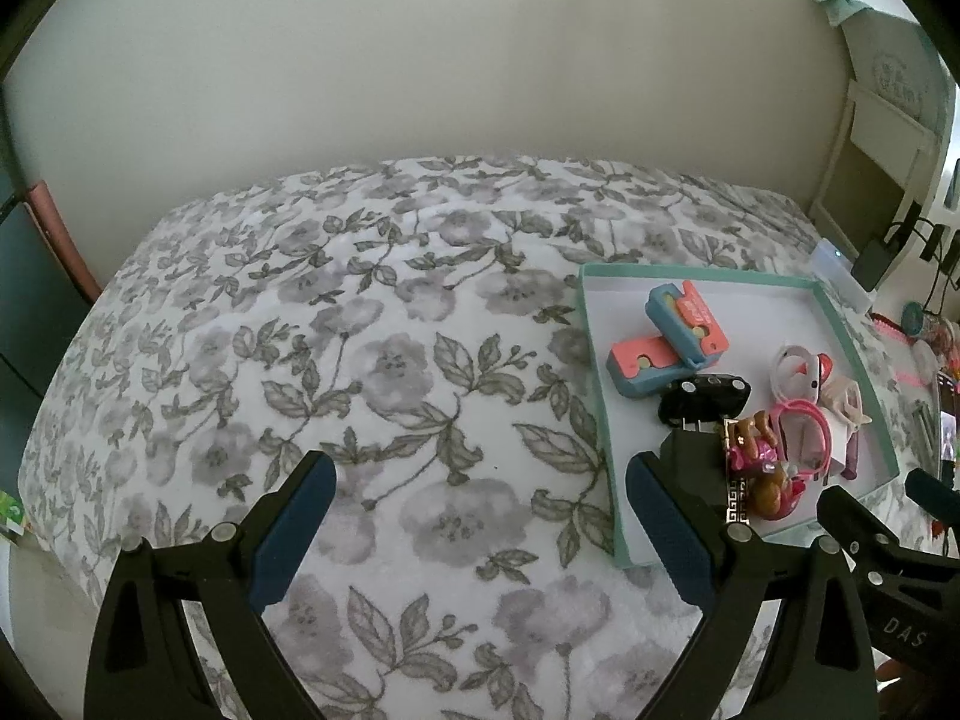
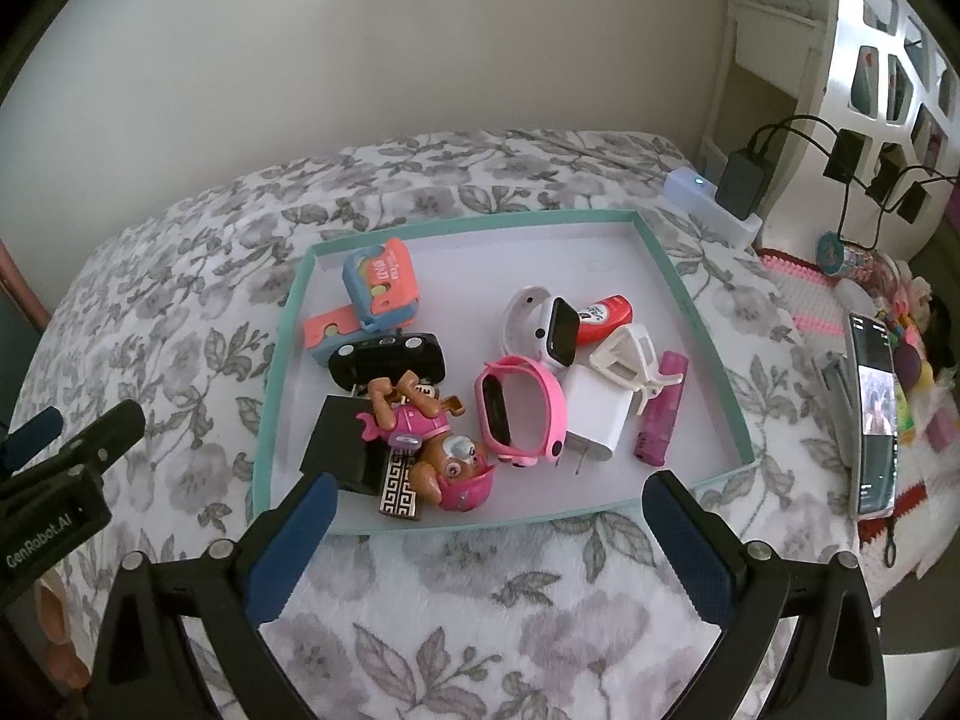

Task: Organize rigid objects

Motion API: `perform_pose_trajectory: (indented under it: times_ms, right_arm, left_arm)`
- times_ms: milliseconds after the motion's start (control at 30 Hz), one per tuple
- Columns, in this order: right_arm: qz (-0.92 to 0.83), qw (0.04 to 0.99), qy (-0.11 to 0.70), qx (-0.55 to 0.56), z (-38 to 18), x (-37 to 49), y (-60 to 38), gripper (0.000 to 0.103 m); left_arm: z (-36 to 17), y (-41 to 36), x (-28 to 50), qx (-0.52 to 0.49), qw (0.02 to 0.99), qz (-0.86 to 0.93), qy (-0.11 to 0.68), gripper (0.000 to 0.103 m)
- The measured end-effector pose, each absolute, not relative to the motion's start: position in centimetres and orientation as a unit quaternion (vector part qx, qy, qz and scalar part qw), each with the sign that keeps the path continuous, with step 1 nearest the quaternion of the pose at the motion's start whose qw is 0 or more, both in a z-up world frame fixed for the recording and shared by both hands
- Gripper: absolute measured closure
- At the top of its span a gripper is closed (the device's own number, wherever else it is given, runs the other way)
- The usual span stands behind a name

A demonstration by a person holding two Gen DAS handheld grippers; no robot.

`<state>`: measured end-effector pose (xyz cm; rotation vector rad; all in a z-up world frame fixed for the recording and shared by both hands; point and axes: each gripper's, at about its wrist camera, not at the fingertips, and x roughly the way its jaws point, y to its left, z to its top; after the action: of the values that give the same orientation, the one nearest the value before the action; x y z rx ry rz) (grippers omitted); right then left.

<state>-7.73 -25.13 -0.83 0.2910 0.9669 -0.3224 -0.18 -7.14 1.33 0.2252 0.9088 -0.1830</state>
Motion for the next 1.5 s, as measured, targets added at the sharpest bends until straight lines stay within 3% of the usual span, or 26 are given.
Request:
perform_pose_trajectory:
  times_ms: [1500]
  right_arm:
    - [-0.150,0.861,0.466,0.134,-1.12,-7.11,-25.04,0.000]
  left_arm:
    - [0.69,-6.75,0.30,0.118,0.887,-0.080,0.438,0.005]
